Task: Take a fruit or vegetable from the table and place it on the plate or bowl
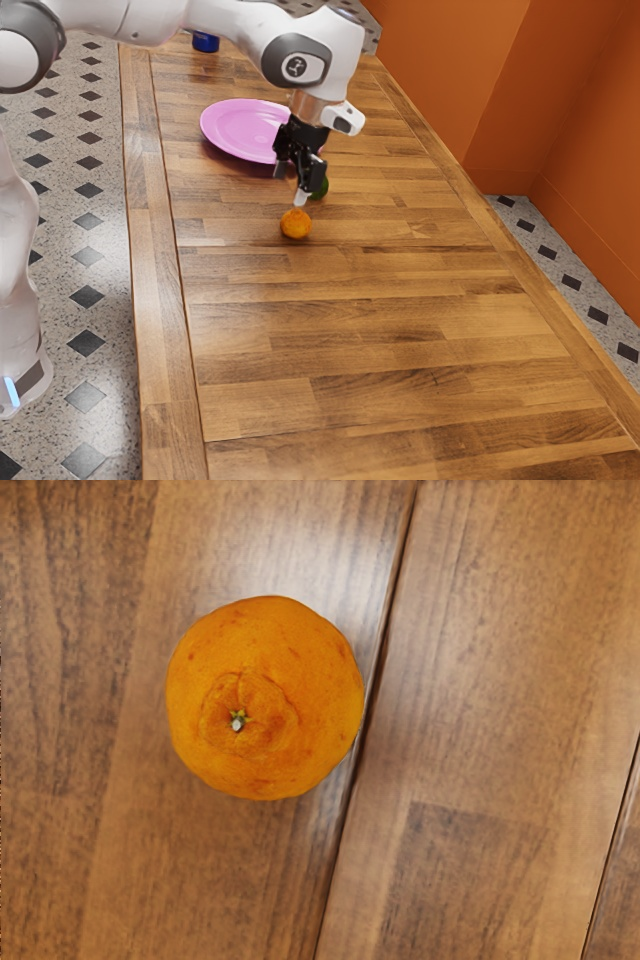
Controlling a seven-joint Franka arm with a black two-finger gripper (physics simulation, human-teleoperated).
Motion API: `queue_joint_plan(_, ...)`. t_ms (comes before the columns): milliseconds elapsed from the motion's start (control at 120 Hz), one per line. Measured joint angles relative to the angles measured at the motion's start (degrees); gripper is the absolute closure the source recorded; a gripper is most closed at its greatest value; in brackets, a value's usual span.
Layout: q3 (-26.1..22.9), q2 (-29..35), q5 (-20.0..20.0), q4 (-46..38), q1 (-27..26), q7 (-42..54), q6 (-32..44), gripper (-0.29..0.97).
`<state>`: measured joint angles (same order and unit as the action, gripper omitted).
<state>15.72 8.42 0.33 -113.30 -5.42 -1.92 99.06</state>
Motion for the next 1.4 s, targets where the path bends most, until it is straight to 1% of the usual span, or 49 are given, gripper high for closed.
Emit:
queue_joint_plan(233, 1.7, -1.1, 0.0, -0.9, -0.1, -0.2, 1.2, 0.0)
queue_joint_plan(567, 1.8, -4.1, -0.5, -1.0, -0.9, -0.3, 3.5, 0.0)
queue_joint_plan(867, 1.9, -7.6, -1.3, -0.7, -0.2, -0.2, 5.1, 0.0)
queue_joint_plan(1400, 1.9, -10.5, -2.7, -0.8, -0.9, -0.2, 6.7, 0.0)
